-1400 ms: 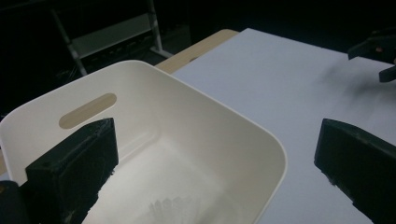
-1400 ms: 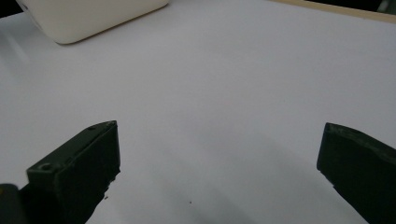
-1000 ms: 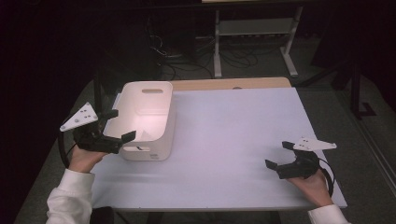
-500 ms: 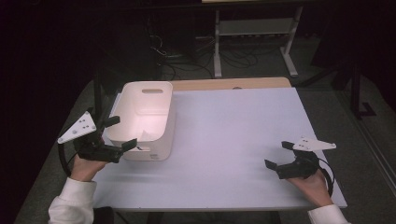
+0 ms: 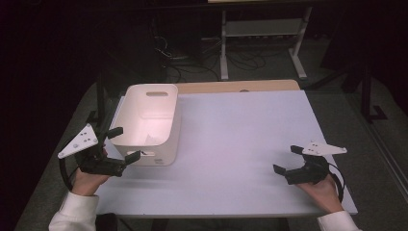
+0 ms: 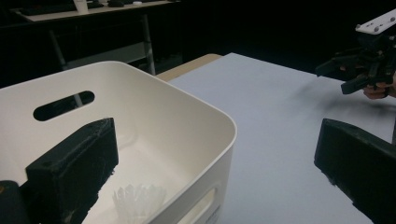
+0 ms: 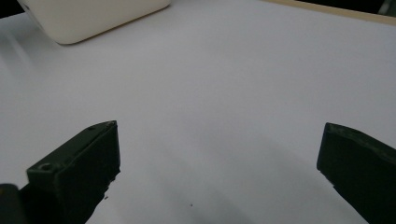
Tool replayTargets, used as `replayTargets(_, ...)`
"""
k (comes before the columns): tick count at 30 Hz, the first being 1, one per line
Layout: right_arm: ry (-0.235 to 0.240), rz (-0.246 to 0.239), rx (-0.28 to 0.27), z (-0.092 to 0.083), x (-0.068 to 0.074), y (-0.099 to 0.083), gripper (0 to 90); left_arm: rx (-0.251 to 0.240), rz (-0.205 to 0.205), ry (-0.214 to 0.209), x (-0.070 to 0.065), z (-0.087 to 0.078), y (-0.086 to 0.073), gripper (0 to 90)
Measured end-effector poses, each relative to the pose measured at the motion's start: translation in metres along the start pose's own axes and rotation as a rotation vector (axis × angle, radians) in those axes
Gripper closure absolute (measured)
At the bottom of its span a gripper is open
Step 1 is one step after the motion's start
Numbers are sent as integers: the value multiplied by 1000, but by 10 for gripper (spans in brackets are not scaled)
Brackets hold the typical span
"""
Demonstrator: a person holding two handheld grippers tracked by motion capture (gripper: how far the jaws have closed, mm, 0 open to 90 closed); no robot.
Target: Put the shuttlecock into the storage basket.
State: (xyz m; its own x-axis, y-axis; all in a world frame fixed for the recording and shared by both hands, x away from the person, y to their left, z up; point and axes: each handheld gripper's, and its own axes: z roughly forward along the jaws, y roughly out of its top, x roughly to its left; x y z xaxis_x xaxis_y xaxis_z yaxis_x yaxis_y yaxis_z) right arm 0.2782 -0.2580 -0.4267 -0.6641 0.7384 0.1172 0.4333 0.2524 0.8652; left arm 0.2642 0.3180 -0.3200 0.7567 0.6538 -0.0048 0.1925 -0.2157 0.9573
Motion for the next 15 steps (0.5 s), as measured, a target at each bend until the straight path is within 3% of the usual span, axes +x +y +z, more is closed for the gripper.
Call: replayTargets(15,-1,0,2,1,0,0,0,-26,-15,-26,-3,-4,-22,0)
